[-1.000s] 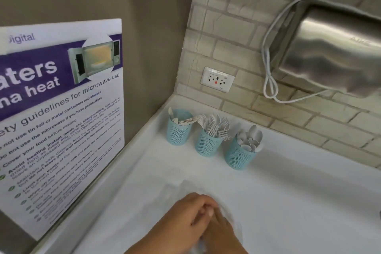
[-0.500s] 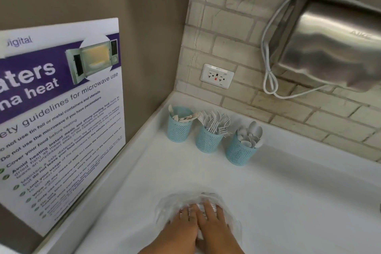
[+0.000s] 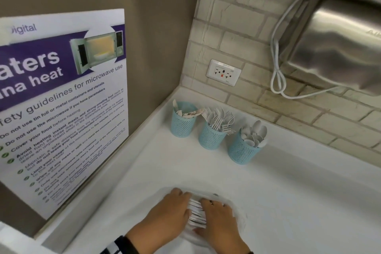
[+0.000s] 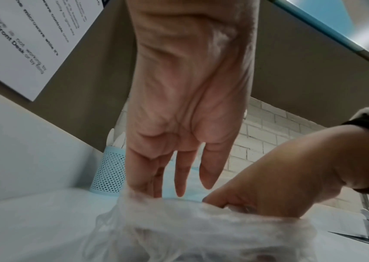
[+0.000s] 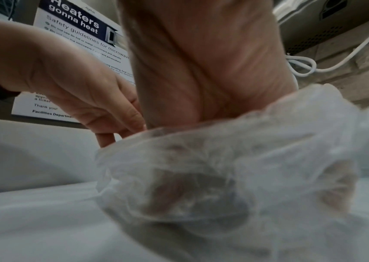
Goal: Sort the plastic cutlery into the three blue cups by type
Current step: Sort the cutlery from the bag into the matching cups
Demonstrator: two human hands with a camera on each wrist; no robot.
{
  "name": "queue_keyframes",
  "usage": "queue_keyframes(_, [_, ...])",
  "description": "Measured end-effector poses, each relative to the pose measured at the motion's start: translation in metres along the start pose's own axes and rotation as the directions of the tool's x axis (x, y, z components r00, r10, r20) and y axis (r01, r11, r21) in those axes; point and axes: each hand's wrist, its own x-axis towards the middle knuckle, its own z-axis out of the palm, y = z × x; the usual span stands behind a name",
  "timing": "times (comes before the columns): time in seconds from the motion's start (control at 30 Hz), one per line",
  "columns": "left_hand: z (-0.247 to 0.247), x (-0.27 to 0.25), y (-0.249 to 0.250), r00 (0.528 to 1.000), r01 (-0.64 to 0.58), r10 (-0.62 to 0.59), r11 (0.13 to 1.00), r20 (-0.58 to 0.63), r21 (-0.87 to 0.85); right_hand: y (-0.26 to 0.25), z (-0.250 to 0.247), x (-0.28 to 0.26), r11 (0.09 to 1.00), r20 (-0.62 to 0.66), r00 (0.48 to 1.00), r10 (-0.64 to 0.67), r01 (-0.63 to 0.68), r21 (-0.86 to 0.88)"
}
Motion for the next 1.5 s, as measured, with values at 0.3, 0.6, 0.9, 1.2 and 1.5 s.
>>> queue_keyframes(0.3, [-0.011,0.004,0.004,0.990,0.071,-0.089,0.985,0.108,0.158,-0.004,-0.006,0.004,0.991,-0.068,0.994,-0.090,0.096,0.098])
queue_keyframes(0.6, [-0.022,0.015,0.015,0.979,0.164,-0.181,0.972,0.096,0.168,0.001,-0.010,0.002,0.992,-0.053,0.996,-0.071,0.076,0.096])
queue_keyframes(0.9, [-0.028,0.010,0.013,0.989,0.124,-0.132,0.987,-0.070,-0.101,0.010,-0.018,-0.005,0.980,-0.182,0.983,-0.008,0.045,0.196])
queue_keyframes(1.2, [-0.025,0.010,0.012,0.970,-0.028,-0.068,0.923,-0.233,-0.385,0.006,-0.024,-0.009,0.973,-0.230,0.973,0.001,0.053,0.225])
queue_keyframes(1.5, [-0.034,0.012,0.018,0.926,-0.153,-0.116,0.756,-0.359,-0.637,0.002,-0.026,-0.009,0.860,-0.305,0.952,-0.029,0.179,0.478])
